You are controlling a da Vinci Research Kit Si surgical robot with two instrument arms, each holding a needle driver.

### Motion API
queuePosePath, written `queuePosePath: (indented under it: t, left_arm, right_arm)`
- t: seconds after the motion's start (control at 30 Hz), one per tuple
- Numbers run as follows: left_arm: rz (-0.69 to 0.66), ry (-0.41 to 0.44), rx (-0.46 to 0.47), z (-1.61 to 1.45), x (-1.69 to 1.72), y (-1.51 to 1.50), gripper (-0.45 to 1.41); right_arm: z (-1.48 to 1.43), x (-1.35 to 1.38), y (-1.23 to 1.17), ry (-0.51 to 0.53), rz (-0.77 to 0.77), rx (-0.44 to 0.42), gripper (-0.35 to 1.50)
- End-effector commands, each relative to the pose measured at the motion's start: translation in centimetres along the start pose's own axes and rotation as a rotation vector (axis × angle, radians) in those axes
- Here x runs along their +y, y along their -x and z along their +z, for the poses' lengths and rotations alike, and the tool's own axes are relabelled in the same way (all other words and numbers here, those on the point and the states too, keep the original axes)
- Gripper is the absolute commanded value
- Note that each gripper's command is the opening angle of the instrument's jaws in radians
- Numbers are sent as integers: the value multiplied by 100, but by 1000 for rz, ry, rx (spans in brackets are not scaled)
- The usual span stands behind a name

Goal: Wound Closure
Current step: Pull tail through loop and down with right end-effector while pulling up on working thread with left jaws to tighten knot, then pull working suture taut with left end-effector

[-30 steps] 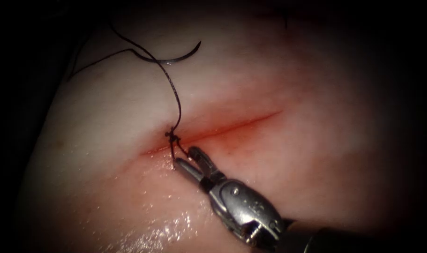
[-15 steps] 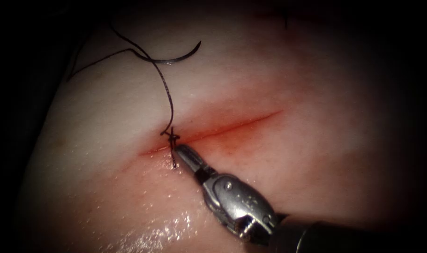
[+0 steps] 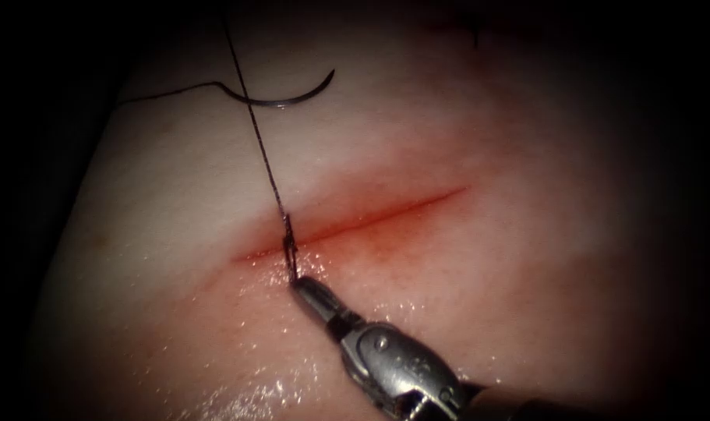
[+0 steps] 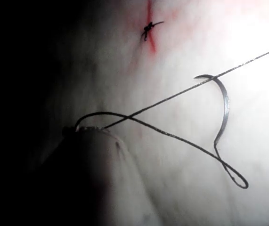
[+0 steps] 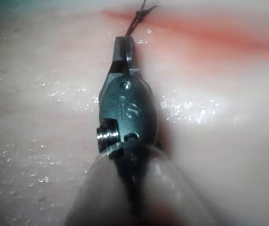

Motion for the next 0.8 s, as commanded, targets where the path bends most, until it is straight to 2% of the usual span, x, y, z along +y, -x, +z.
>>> queuePosePath:
  t: [0.03,0.1,0.23,0.47,0.53,0.67,0.7,0.73,0.8]
  left_arm:
    - [22,-5,-28,13,0,1,-45]
    - [16,-2,-82,22,2,9,-45]
    - [31,14,-127,41,-4,22,-45]
    - [19,9,-129,40,-4,21,-45]
    - [-19,1,-89,34,-3,19,-45]
    - [-151,13,51,8,0,5,-45]
    - [-193,10,83,-1,0,0,-45]
    - [-246,12,114,-10,1,-4,-45]
    - [-315,20,180,-34,0,-17,-45]
  right_arm:
    - [5,-4,3,-1,3,3,-35]
    - [3,-6,2,-3,4,4,-35]
    - [1,-10,2,-6,4,4,-35]
    - [-3,-12,1,-8,10,1,-35]
    - [-3,-13,0,-8,11,3,-35]
    - [-2,-10,-8,-16,21,45,-35]
    - [-2,-10,-11,-19,18,48,10]
    - [-1,-9,-16,-25,16,48,34]
    - [0,-7,-25,-37,24,41,54]
